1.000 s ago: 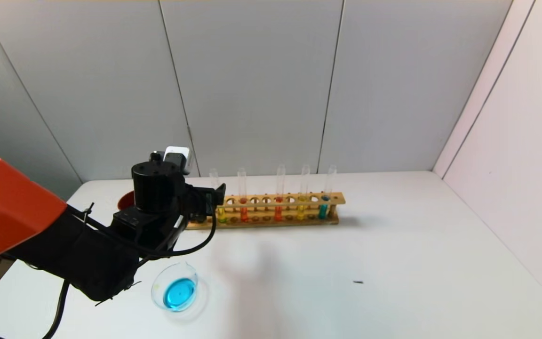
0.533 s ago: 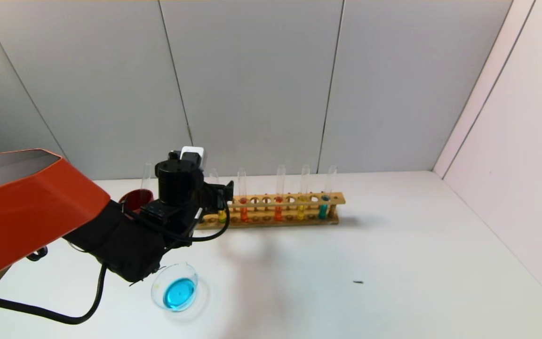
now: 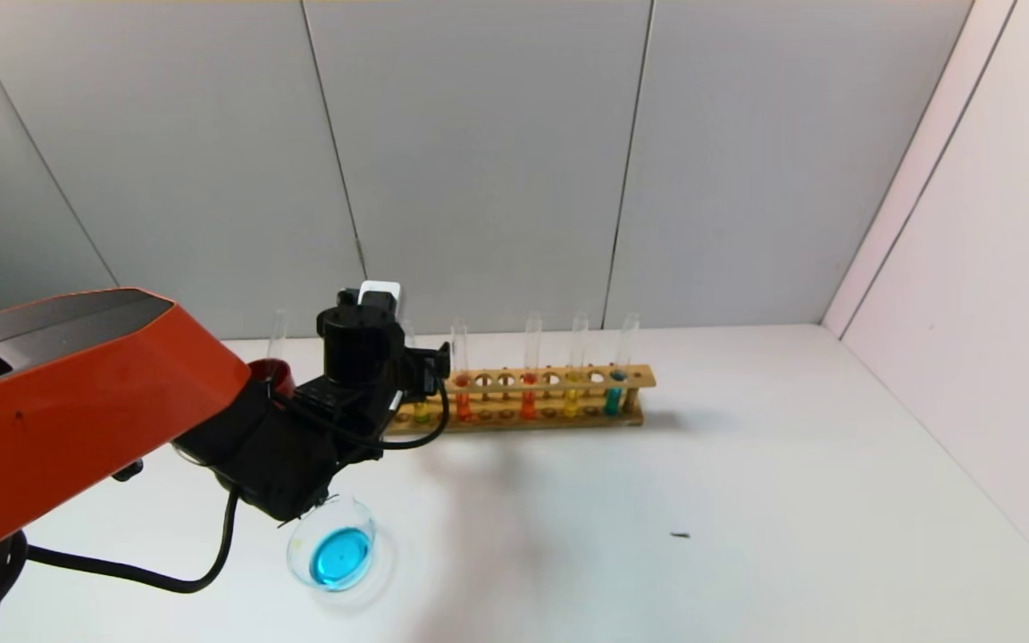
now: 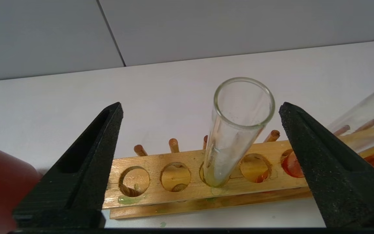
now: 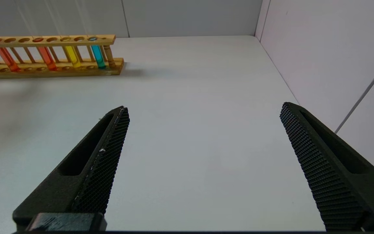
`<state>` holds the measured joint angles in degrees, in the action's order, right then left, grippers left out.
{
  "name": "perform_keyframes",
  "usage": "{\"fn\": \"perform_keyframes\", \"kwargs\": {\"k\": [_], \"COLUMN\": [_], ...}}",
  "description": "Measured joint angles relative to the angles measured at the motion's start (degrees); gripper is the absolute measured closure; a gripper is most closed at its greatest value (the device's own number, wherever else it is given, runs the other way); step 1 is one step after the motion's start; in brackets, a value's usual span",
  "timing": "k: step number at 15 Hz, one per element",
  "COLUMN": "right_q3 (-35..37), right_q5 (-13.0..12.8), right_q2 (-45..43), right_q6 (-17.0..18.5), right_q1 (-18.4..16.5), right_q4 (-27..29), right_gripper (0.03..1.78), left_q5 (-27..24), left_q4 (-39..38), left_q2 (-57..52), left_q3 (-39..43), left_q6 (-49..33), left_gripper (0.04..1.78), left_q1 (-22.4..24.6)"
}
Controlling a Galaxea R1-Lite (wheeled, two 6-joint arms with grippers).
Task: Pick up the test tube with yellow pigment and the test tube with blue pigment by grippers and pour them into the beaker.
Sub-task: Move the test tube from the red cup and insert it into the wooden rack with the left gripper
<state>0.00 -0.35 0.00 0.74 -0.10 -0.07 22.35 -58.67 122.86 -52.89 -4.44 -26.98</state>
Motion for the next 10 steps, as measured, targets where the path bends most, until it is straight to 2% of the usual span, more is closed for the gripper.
{"fn": "perform_keyframes", "kwargs": {"k": [3,8,9,10], "right_q3": [0.0,0.0,0.0,0.0], "right_q5": [0.0,0.02,0.02,0.02], "right_q2": [0.0,0.0,0.0,0.0], "right_q6": [0.02,0.02,0.05,0.02], "right_q1": [0.0,0.0,0.0,0.0], "right_q4": [0.0,0.0,0.0,0.0], "right_gripper": [0.11,0.11,0.11,0.11], "left_q5": [0.13,0.06,0.0,0.0], "left_q4": [0.02,0.0,0.0,0.0], "left_q2": [0.49,0.88,0.93,0.93], "left_q3": [-0.82,-1.15,-1.16,-1.15], "left_q6": [0.09,0.76,0.74,0.78], "left_gripper": [0.47,1.35,1.46,1.49], "left_q1": [0.06,0.09,0.02,0.02]}}
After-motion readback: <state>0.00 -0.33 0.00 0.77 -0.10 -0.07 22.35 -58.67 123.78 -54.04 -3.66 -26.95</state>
